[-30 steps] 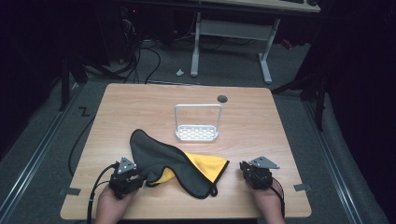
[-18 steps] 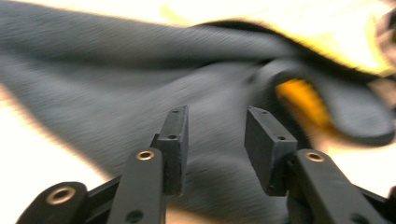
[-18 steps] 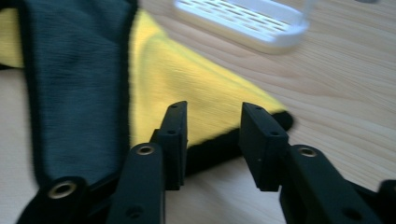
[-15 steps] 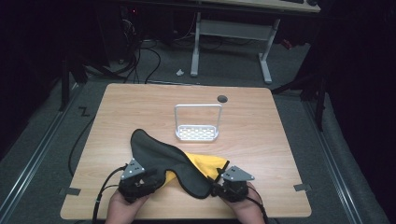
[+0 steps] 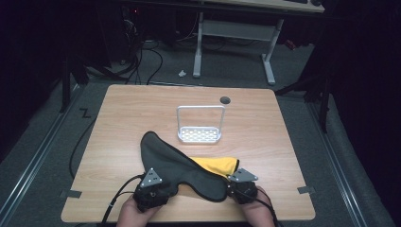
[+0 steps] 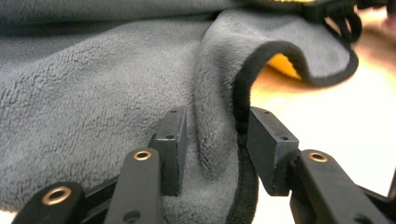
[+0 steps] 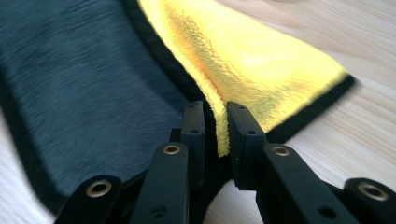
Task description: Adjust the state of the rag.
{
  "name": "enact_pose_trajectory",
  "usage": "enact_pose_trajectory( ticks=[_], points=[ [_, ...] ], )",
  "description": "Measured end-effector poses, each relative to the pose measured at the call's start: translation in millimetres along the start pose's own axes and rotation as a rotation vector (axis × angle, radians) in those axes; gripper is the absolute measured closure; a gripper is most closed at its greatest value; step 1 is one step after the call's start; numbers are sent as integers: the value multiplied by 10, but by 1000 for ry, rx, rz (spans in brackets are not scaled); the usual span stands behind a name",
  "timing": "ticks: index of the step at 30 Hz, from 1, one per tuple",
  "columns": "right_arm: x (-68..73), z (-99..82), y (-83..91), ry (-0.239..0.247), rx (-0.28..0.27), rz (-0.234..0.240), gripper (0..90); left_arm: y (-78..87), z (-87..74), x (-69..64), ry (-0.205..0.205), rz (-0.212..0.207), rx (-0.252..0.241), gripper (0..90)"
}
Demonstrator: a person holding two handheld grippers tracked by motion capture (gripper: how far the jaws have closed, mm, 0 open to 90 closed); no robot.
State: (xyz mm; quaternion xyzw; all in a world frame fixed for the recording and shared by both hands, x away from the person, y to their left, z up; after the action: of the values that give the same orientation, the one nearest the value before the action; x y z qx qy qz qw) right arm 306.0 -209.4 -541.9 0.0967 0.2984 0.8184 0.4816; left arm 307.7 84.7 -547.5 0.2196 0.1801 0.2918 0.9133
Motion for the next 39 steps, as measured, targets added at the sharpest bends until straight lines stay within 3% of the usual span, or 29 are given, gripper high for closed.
enact_pose_trajectory(
  ticks=[1, 4, 8, 9, 10, 11, 13, 15, 17, 18, 21, 22, 27, 29, 31, 33, 34, 35, 37, 38, 39],
  points=[
    [0, 0, 0, 0, 0, 0, 786, 0, 0, 0, 0, 0, 0, 588],
    [-237, -20, 142, -77, -46, -56, 787, -17, -8, -40, -21, -4, 5, 591],
    [-385, 25, 174, -72, -79, -134, 788, -10, -11, -23, -6, -12, 2, 596],
    [-385, 25, 174, -72, -79, -134, 788, -6, -13, -19, -1, -15, 2, 596],
    [-481, 48, 118, -70, -81, -162, 787, -2, -15, -17, 3, -17, 1, 596],
    [-481, 48, 118, -70, -81, -162, 787, 3, -16, -19, 5, -20, 3, 596],
    [-655, 89, -4, -110, -83, -172, 784, 10, -17, -24, 5, -23, 9, 596],
    [-716, 105, -46, -114, -85, -174, 782, 19, -21, -34, 3, -35, 17, 596],
    [-873, 168, -147, -130, -79, -187, 776, 30, -27, -46, 6, -49, 26, 597],
    [-873, 168, -147, -130, -79, -187, 776, 30, -27, -46, 6, -49, 26, 600],
    [-977, 246, -218, -120, -91, -221, 724, 49, -34, -65, 14, -62, 35, 600],
    [-1023, 289, -254, -116, -92, -236, 663, 56, -33, -82, 16, -68, 37, 599],
    [-1004, 342, -174, -128, -126, -235, 600, 107, 2, -109, 8, -71, 8, 591],
    [-897, 355, -55, -110, -149, -215, 593, 193, 62, -60, 20, -55, -36, 591],
    [-801, 331, 18, -114, -158, -188, 599, 229, 80, -27, 26, -42, -48, 591],
    [-682, 282, 73, -99, -150, -161, 604, 362, 118, 126, 45, 16, -77, 591],
    [-682, 282, 73, -99, -150, -161, 604, 362, 118, 126, 45, 16, -77, 591],
    [-626, 249, 101, -92, -145, -151, 609, 412, 121, 199, 52, 43, -85, 591],
    [-448, 142, 158, -77, -120, -114, 611, 498, 93, 372, 79, 106, -91, 590],
    [-393, 108, 169, -68, -111, -103, 611, 526, 23, 543, 160, 126, -85, 585],
    [-339, 78, 177, -65, -98, -90, 611, 526, 23, 543, 160, 126, -85, 567]
  ],
)
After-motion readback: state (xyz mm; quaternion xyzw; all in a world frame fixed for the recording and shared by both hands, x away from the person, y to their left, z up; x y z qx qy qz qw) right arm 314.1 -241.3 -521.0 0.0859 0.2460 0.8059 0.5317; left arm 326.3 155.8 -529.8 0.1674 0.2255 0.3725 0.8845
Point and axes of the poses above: each handheld gripper's, and its own axes: y roughly backward along the jaws, z roughly out of its top, x roughly to its left, the point moved 3 cm from there along -y, roughly forward along the jaws, and after that the axes turned 9 degrees about -x, right-handed, at the moved point
